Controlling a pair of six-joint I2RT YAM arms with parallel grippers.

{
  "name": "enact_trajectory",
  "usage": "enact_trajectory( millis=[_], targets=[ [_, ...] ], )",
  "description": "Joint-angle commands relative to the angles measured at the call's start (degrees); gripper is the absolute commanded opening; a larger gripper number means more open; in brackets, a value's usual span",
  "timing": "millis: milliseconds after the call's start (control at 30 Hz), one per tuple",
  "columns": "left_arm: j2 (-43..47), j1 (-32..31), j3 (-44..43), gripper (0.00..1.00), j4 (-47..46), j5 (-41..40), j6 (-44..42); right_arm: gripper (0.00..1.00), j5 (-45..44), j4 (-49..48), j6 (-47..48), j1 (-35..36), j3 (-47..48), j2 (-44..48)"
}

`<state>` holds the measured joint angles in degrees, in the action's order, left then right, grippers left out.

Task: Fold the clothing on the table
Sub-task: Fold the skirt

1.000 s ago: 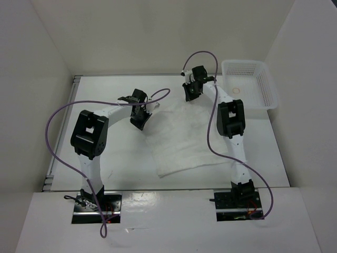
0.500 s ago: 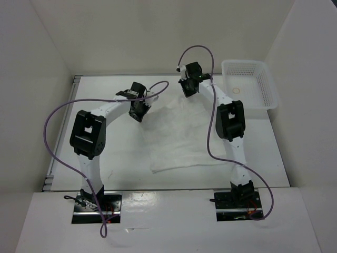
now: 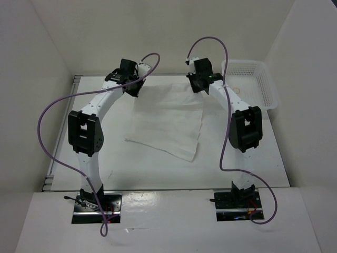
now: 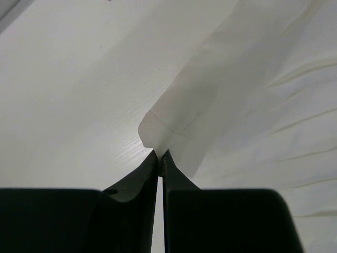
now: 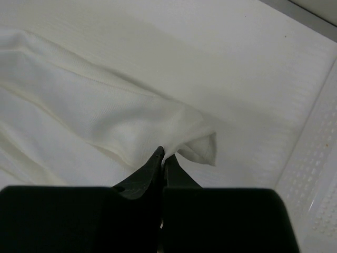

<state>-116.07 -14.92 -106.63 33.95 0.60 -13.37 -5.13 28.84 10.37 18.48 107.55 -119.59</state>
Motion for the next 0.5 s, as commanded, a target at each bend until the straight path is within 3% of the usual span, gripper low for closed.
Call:
enact_trajectory(
  millis=[0,300,467],
  targets=[
    [3.02,0.06,2.19,0.11,1.99,5.81,0.01,0.00,1.69,-1.17,2.27,-0.02,-3.47,7.69],
    [19.98,-1.43,19.78,0.11,1.29,8.01,-3.25,0.00,16.00,4.29,8.25,-0.02,-15.43,26.22],
    [27.12,-0.29,27.60,0.11,1.82,8.53,-3.77,0.00,21.73,9.47,14.40,0.59,-21.32,32.04]
  ],
)
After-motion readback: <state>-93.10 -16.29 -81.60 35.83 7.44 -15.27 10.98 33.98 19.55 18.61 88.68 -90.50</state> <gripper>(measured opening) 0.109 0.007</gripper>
